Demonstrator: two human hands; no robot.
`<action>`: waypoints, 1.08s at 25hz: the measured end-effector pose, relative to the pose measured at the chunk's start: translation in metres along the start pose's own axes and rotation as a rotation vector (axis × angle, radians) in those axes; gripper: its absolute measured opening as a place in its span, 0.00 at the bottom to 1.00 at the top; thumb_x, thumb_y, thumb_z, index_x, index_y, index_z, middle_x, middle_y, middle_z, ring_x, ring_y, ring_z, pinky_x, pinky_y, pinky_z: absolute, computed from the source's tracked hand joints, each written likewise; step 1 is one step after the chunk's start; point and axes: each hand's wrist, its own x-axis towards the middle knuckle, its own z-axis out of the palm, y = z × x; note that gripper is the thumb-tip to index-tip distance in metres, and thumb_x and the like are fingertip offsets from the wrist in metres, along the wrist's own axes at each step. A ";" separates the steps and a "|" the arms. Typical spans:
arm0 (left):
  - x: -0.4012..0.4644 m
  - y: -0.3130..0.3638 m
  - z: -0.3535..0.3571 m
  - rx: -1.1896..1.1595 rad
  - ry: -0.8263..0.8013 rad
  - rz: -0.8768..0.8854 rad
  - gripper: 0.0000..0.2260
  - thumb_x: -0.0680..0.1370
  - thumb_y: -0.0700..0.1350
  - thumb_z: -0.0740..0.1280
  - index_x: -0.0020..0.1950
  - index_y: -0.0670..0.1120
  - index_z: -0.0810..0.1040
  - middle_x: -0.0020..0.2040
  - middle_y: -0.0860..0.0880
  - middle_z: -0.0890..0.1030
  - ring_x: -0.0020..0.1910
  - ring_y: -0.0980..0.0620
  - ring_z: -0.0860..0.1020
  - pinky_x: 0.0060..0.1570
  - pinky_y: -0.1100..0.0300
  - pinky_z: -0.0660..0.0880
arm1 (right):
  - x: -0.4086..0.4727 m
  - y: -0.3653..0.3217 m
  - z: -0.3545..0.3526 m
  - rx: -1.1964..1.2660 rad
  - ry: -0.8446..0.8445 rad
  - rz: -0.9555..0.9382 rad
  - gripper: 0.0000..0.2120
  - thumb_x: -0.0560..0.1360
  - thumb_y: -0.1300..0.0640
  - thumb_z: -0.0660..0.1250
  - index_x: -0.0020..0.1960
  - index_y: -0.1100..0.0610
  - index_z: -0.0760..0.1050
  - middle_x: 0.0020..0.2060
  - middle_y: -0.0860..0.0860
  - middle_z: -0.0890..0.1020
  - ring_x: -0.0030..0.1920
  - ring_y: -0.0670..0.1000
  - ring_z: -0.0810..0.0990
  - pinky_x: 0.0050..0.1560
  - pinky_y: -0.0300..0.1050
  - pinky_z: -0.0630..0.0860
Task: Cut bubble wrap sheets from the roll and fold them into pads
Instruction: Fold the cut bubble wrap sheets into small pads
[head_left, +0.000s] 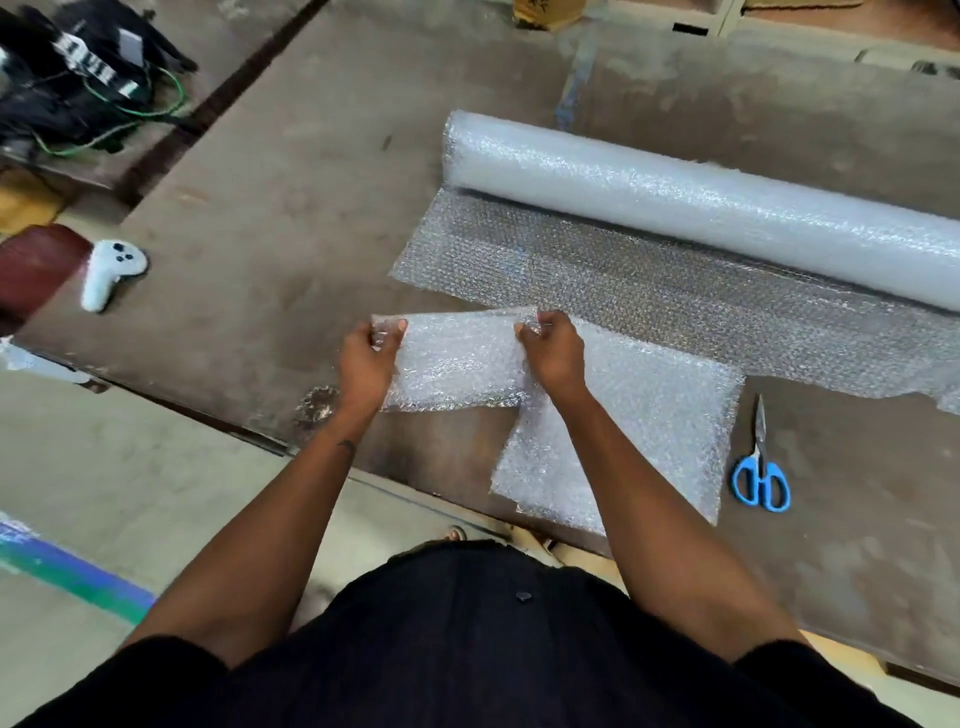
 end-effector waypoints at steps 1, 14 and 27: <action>0.009 -0.004 -0.004 0.032 -0.030 -0.012 0.20 0.81 0.58 0.71 0.57 0.41 0.81 0.44 0.46 0.84 0.37 0.58 0.83 0.40 0.55 0.77 | 0.000 -0.007 0.011 -0.076 0.035 -0.046 0.24 0.82 0.43 0.71 0.69 0.59 0.75 0.59 0.57 0.84 0.61 0.60 0.83 0.61 0.51 0.76; 0.017 -0.045 0.018 0.767 -0.308 0.547 0.28 0.86 0.62 0.47 0.85 0.55 0.57 0.86 0.52 0.53 0.85 0.51 0.52 0.82 0.46 0.51 | -0.036 -0.001 0.097 -0.826 -0.187 -0.388 0.36 0.85 0.32 0.43 0.87 0.49 0.46 0.86 0.54 0.42 0.86 0.57 0.40 0.83 0.63 0.41; 0.002 -0.013 0.032 0.718 -0.194 0.659 0.27 0.85 0.55 0.58 0.83 0.49 0.63 0.83 0.47 0.63 0.83 0.48 0.60 0.77 0.46 0.58 | -0.036 0.022 0.027 -0.724 -0.015 -0.426 0.31 0.88 0.39 0.46 0.85 0.54 0.57 0.85 0.53 0.59 0.85 0.54 0.54 0.82 0.59 0.56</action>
